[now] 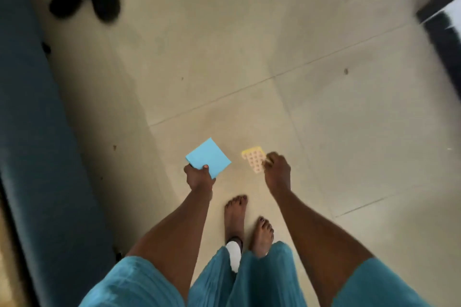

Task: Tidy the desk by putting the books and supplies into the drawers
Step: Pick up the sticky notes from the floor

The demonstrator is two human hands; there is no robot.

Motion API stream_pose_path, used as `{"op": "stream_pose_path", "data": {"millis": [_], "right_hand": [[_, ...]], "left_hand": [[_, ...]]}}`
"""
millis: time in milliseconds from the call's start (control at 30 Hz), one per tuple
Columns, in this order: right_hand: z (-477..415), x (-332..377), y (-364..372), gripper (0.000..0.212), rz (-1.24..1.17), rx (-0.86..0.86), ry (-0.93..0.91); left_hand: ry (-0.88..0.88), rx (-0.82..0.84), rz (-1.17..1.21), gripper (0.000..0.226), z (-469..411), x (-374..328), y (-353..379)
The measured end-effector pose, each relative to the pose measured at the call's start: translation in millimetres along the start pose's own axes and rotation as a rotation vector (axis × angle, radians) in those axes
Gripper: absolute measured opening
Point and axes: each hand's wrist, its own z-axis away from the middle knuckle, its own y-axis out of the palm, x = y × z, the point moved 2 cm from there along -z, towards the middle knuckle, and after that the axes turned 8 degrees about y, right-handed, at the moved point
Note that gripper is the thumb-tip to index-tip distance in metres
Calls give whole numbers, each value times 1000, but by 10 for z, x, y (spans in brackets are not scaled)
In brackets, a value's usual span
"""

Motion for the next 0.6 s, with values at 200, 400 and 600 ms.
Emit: {"op": "stream_pose_path", "data": {"millis": [200, 400, 600], "right_hand": [[1396, -23, -1359, 14, -318, -69, 206], [2463, 19, -2837, 19, -455, -276, 186], [3190, -456, -4272, 18, -457, -633, 94]], "left_hand": [[127, 259, -124, 34, 1499, -637, 3], [406, 477, -345, 30, 3168, -1159, 50], [758, 754, -511, 26, 4786, -1296, 456]]}}
